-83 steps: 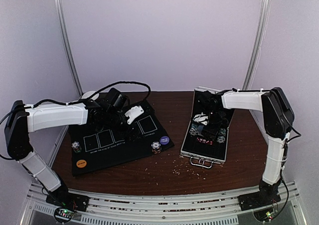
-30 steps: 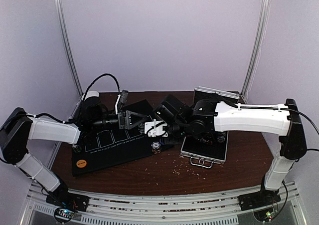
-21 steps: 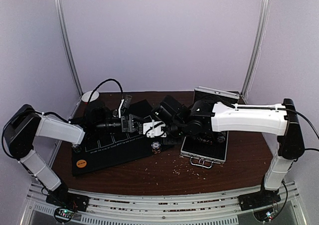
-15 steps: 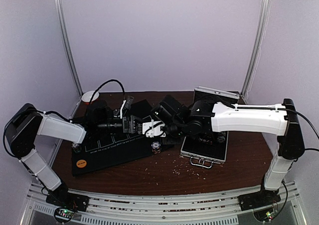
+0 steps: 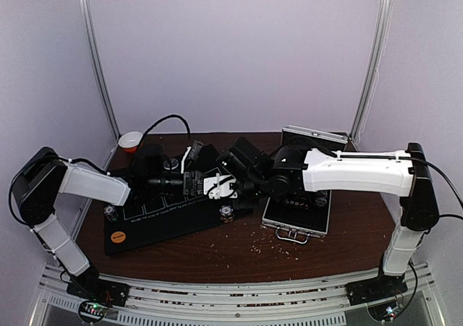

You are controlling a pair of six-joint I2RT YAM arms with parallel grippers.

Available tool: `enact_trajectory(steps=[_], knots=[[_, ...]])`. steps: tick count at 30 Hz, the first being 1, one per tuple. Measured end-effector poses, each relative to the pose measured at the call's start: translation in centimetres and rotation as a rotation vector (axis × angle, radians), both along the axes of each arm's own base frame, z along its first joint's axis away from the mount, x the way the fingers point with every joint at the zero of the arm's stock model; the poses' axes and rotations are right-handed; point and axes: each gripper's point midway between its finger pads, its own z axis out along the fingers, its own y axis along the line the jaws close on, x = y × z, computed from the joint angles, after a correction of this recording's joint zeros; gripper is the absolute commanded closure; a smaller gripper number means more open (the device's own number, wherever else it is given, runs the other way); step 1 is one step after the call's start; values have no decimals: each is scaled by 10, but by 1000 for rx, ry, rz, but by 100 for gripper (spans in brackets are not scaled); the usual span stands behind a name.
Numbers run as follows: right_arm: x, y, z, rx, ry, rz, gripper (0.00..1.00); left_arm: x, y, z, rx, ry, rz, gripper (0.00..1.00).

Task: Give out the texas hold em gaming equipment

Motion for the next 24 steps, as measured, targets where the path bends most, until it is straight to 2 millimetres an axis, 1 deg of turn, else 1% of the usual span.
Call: enact_trajectory(steps=[5, 6, 9, 10, 11, 12, 14, 15, 18, 21, 24], knots=[[0, 1, 0, -4, -6, 8, 56, -4, -2, 2, -6, -11, -30, 97], [0, 1, 1, -3, -7, 8, 56, -3, -1, 2, -6, -13, -31, 100], [1, 1, 1, 2, -8, 4, 56, -2, 0, 2, -8, -24, -34, 100], [1, 1, 2, 4, -11, 2, 54, -2, 0, 2, -9, -24, -34, 100], [2, 2, 2, 5, -12, 2, 48, -2, 0, 2, -10, -25, -33, 100], [2, 2, 2, 7, -13, 1, 35, -2, 0, 3, -11, -26, -33, 100], [2, 2, 2, 13, -11, -5, 3, -2, 0, 4, -14, -29, -35, 100], [2, 2, 1, 19, -10, -11, 0, -3, 0, 6, -17, -35, -42, 100], [4, 1, -5, 43, -4, -25, 0, -11, -1, 6, -3, -50, -69, 100], [5, -8, -12, 71, 24, -43, 0, -15, 0, 5, 23, -72, -83, 100], [3, -18, -15, 107, 50, -49, 0, -18, 1, 5, 39, -90, -91, 100]])
